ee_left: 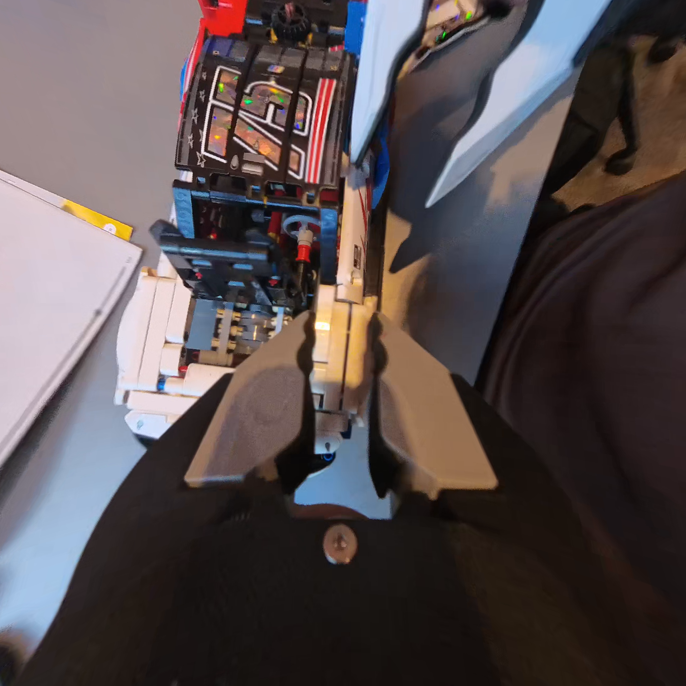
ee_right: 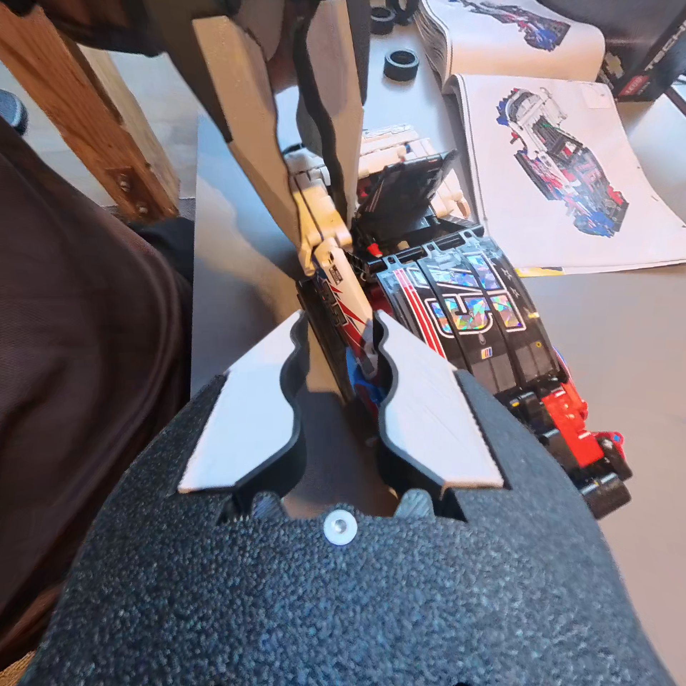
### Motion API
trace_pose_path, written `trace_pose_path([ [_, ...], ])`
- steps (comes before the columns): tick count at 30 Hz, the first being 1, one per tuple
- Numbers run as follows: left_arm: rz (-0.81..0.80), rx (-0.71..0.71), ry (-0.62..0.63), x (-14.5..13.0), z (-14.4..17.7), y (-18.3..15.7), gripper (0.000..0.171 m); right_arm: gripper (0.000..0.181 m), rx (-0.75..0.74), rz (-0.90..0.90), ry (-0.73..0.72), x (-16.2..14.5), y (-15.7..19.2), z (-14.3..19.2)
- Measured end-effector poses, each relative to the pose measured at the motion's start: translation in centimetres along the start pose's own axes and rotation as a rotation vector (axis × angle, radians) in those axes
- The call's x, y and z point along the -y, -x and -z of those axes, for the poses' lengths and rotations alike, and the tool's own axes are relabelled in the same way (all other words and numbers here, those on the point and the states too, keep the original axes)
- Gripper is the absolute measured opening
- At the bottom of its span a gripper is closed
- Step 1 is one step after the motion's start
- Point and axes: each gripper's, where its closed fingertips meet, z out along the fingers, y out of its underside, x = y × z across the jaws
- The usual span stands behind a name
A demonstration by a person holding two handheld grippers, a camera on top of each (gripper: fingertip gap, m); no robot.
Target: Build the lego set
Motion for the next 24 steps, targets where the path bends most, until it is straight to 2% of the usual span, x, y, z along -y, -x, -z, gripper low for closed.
trace_pose_path([
  [4, 0.134, -0.084, -0.044, 0.2, 0.2, 0.2, 0.023, 0.033, 0.029, 0.01, -0.034, 0.1, 0.3, -0.6],
  [9, 0.041, -0.015, -0.015, 0.4, 0.5, 0.1, 0.025, 0.037, 0.0, 0.016, -0.06, 0.4, -0.1, 0.0],
  [10, 0.008, -0.002, -0.02, 0.4, 0.8, -0.1, 0.034, 0.039, -0.014, 0.01, -0.067, 0.4, -0.5, 0.6],
  [11, -0.008, 0.024, -0.043, 0.7, 1.5, -0.1, 0.054, 0.04, -0.029, 0.001, -0.073, 0.4, -0.9, 1.3],
  [13, 0.01, 0.095, -0.113, 1.0, 3.6, 0.5, 0.059, 0.048, -0.067, -0.035, -0.077, -0.1, -2.1, 2.8],
  [16, 0.182, 0.139, -0.254, -0.4, 6.9, 2.1, 0.07, 0.054, -0.148, -0.131, -0.077, -1.6, -4.3, 5.1],
  [19, 0.415, 0.162, -0.28, -5.8, 7.3, 5.0, 0.079, 0.055, -0.216, -0.218, -0.091, -3.1, -5.8, 6.8],
  [22, 0.596, 0.015, -0.338, -8.8, 5.2, 5.3, 0.081, 0.055, -0.169, -0.299, -0.138, -3.4, -4.8, 7.1],
  [24, 0.681, -0.174, -0.392, -8.5, 4.0, 4.2, 0.081, 0.048, -0.064, -0.277, -0.207, -1.7, -1.8, 6.3],
])
